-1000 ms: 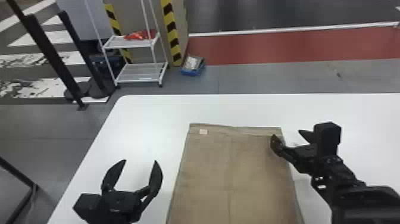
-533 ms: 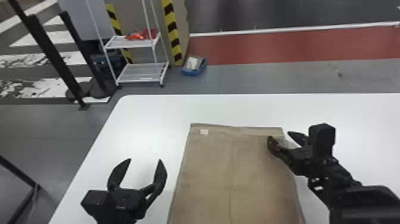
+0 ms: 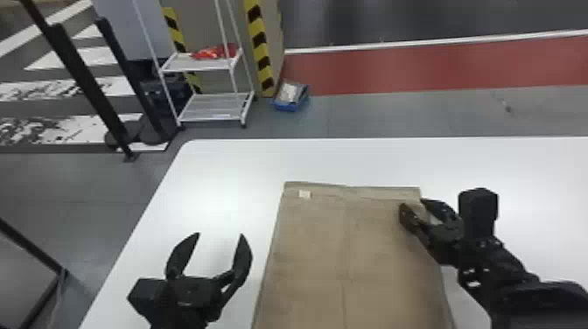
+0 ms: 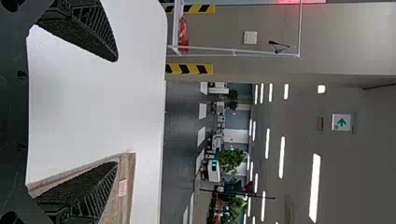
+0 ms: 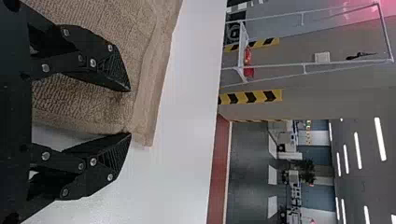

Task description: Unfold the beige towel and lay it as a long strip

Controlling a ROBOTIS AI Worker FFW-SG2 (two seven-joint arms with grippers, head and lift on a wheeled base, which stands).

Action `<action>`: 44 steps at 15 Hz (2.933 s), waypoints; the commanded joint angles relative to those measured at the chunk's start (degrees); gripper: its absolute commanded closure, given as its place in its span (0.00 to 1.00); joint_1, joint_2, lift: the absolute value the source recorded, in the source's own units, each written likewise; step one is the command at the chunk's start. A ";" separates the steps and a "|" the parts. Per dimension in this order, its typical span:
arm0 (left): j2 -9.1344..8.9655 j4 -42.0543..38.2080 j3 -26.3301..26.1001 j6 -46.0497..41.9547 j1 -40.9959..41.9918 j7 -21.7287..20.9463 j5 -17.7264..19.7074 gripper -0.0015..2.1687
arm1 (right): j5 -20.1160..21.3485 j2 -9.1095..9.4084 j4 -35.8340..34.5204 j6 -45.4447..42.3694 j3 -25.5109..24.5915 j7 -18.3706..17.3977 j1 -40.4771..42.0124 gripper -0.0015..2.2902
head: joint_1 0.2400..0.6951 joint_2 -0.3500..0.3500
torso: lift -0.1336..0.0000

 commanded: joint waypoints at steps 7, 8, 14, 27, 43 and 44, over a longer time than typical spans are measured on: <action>-0.24 -0.45 -0.18 0.00 0.25 0.00 0.05 0.04 | 0.18 0.05 -1.33 1.05 0.30 -0.09 0.24 0.43 | 1.00 0.78 | 0.17; -0.24 -0.54 -0.18 0.00 0.34 0.00 0.05 0.04 | 0.18 0.05 -1.59 1.05 0.30 0.00 0.24 0.51 | 1.00 0.78 | 0.17; -0.24 -0.98 1.05 0.35 0.34 -0.09 -0.04 0.04 | -0.88 0.05 -17.67 1.23 5.13 0.53 8.06 0.52 | 1.00 0.81 | 0.17; -0.24 -4.32 14.94 5.63 -1.42 -1.76 7.70 0.04 | 8.88 -3.34 -29.45 5.62 25.34 11.60 17.90 0.02 | 1.00 1.00 | 0.17; -0.24 -11.52 13.36 10.20 -3.79 -52.91 -20.51 0.09 | -9.58 0.05 -38.94 -5.98 -28.88 11.43 31.35 0.03 | 1.00 0.55 | 0.17; -0.24 -12.67 11.16 12.13 -3.79 -54.06 -23.33 0.09 | -11.07 0.05 -38.51 -5.98 -31.26 11.43 31.35 0.03 | 1.00 0.48 | 0.17</action>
